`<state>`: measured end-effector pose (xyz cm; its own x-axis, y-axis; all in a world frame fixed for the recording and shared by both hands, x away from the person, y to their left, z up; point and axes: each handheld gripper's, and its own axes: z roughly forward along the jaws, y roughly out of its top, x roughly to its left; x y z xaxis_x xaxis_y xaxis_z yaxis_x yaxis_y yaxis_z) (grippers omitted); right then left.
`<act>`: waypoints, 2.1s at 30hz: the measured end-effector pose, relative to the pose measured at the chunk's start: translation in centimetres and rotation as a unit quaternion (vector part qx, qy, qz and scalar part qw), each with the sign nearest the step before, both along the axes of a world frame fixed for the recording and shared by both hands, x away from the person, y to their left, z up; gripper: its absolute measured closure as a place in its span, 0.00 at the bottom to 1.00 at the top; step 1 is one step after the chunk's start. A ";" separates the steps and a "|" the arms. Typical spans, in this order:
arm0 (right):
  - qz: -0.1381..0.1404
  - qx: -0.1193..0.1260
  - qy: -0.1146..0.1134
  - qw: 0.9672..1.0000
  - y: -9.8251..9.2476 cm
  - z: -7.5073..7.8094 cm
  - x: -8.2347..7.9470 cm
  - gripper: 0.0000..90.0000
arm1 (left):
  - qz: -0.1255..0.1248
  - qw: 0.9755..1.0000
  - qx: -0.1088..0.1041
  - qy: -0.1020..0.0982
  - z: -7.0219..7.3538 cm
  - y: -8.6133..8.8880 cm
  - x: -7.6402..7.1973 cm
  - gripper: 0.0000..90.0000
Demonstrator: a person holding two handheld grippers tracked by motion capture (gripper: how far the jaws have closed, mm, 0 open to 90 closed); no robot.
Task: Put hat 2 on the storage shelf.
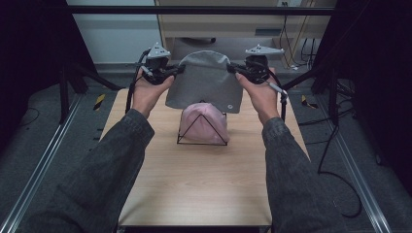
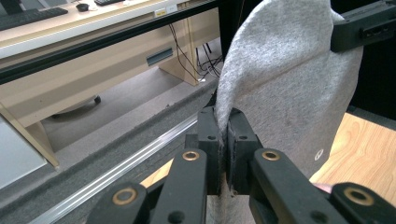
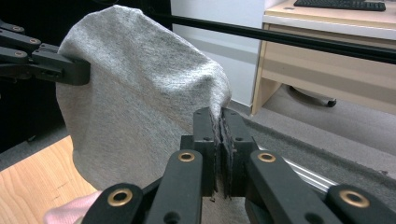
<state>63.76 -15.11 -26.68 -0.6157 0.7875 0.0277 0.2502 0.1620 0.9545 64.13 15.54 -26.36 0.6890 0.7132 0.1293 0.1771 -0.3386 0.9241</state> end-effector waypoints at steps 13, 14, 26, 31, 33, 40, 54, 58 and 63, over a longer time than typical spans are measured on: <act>0.008 -0.010 0.017 1.000 0.8 -2.3 -0.2 0.96 | 0.005 1.000 0.012 0.019 -3.0 0.5 0.4 0.96; 0.008 -0.010 0.020 1.000 0.9 -2.7 -0.2 0.96 | 0.005 1.000 0.013 0.021 -3.2 0.6 0.4 0.96; 0.012 -0.025 0.046 0.999 1.6 -6.0 0.1 0.96 | 0.011 0.999 0.021 0.048 -6.4 1.0 0.4 0.96; 0.011 -0.030 0.053 0.998 1.9 -7.1 0.1 0.96 | 0.012 0.998 0.030 0.049 -7.4 1.2 0.2 0.96; 0.013 -0.033 0.056 0.998 2.0 -7.3 0.1 0.96 | 0.013 0.998 0.034 0.052 -7.7 1.2 0.2 0.96; 0.013 -0.037 0.071 0.997 2.2 -8.5 0.3 0.96 | 0.015 0.997 0.039 0.065 -9.0 1.2 0.1 0.96; 0.009 -0.047 0.086 0.995 2.2 -9.4 0.5 0.96 | 0.019 0.995 0.048 0.082 -10.4 1.0 -0.3 0.96; 0.006 -0.052 0.093 0.994 2.1 -9.5 0.6 0.96 | 0.021 0.994 0.057 0.085 -10.7 0.8 -0.3 0.96; 0.011 -0.056 0.098 0.994 2.4 -9.6 0.5 0.94 | 0.027 0.994 0.051 0.097 -11.2 1.1 -0.5 0.93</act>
<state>64.28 -12.73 -36.30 -0.6243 0.7787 0.0617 0.4243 0.2718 0.8638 63.65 16.61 -37.51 0.6686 0.7402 0.0708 0.3699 -0.4137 0.8319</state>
